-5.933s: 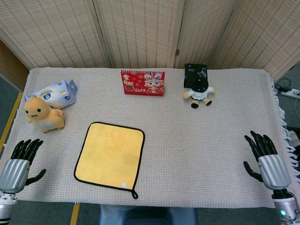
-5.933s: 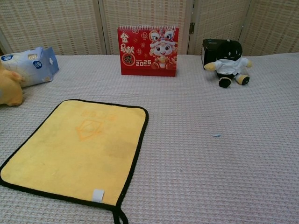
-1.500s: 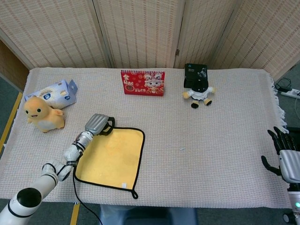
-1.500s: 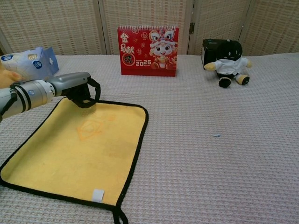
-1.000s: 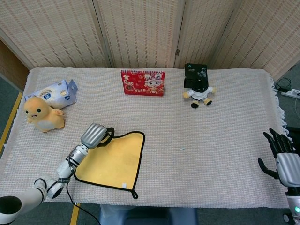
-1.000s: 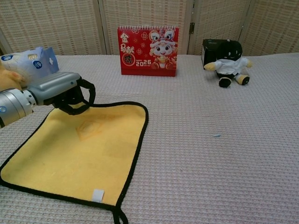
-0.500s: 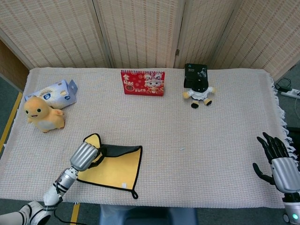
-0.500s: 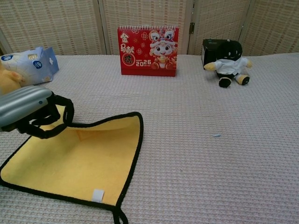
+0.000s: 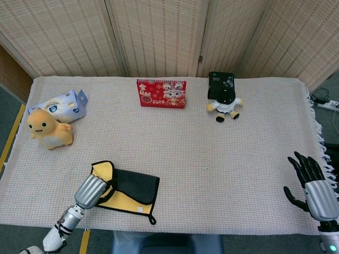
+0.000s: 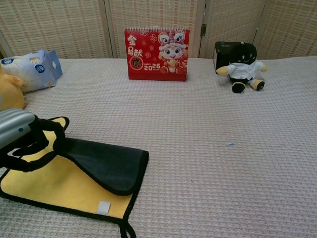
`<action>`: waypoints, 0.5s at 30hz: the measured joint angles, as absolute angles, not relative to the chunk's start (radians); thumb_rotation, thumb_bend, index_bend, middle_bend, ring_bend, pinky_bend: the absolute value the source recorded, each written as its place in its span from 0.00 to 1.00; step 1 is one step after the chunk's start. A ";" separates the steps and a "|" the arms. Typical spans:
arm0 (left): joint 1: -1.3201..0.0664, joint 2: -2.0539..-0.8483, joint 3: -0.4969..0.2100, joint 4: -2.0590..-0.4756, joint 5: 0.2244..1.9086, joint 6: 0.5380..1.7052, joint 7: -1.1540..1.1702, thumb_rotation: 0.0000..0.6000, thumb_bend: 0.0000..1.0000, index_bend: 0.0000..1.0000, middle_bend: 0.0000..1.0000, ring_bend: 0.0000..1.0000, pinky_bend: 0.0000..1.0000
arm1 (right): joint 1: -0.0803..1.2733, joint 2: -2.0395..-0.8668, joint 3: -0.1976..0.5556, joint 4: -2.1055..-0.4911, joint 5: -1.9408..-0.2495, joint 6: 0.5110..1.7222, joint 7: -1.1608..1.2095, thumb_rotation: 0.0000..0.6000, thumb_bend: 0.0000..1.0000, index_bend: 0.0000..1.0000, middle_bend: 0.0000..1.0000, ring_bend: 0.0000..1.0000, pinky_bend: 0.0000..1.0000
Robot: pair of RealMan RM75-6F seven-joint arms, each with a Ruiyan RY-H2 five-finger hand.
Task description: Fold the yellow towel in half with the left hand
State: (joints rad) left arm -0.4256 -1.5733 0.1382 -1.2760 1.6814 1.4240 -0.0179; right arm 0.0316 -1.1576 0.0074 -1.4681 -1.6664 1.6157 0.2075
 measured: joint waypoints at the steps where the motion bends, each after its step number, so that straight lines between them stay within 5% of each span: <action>1: -0.422 -1.570 0.140 -1.286 1.683 1.425 -0.016 1.00 0.51 0.64 1.00 1.00 1.00 | 0.032 -1.158 0.007 -1.468 -1.667 1.616 0.207 1.00 0.44 0.00 0.00 0.00 0.00; 15: -0.351 -1.530 0.165 -1.369 1.704 1.433 0.047 1.00 0.51 0.63 1.00 1.00 1.00 | 0.033 -1.161 -0.002 -1.469 -1.691 1.626 0.196 1.00 0.44 0.00 0.00 0.00 0.00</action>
State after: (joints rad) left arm -0.3509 -1.5301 0.1647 -1.3694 1.7045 1.4326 0.0475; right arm 0.0331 -1.1614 -0.0020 -1.4686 -1.6910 1.6260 0.1960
